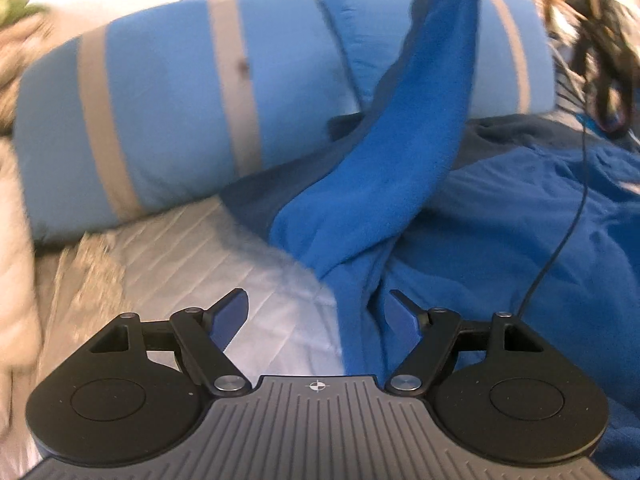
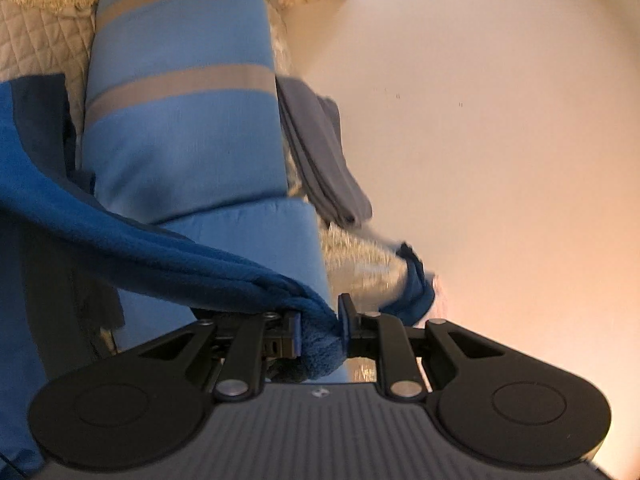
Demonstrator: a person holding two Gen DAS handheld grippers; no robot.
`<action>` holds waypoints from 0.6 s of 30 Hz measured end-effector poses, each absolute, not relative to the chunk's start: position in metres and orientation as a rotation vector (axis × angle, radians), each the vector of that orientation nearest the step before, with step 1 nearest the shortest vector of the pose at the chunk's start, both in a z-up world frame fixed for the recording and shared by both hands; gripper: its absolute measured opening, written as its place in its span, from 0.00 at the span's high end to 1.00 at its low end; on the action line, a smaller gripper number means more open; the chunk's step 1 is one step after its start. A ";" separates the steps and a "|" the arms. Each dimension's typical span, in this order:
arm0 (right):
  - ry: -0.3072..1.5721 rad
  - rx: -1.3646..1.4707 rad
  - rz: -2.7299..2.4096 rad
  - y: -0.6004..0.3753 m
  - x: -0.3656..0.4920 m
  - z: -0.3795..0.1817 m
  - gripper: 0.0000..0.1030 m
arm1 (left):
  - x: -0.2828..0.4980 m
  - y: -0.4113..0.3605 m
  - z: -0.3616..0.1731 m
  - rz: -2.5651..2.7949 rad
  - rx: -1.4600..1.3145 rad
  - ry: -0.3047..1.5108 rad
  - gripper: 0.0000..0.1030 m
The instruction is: Fold clothes
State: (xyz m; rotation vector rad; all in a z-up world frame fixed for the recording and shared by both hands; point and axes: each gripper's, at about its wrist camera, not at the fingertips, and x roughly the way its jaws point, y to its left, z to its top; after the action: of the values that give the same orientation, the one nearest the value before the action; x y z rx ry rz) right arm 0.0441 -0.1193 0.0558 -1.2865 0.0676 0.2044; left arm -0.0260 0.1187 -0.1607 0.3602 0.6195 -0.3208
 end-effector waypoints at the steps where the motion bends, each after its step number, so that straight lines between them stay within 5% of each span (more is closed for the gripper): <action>1: 0.077 -1.282 0.202 -0.124 0.045 0.055 0.83 | -0.022 0.113 -0.164 -0.330 0.389 0.613 0.27; 4: 0.096 -1.267 0.204 -0.134 0.046 0.056 0.83 | -0.009 0.096 -0.173 -0.359 0.474 0.594 0.30; 11: 0.123 -1.249 0.209 -0.137 0.052 0.056 0.83 | 0.005 0.076 -0.203 -0.405 0.647 0.671 0.76; 18: 0.175 -1.251 0.248 -0.150 0.049 0.043 0.82 | -0.003 0.113 -0.198 -0.313 0.629 0.667 0.81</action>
State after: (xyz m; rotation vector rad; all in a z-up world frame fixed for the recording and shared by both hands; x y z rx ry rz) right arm 0.0489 -0.1499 0.0435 -1.2511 0.1749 0.2483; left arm -0.0030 0.1135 -0.1976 0.6291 0.6669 -0.3133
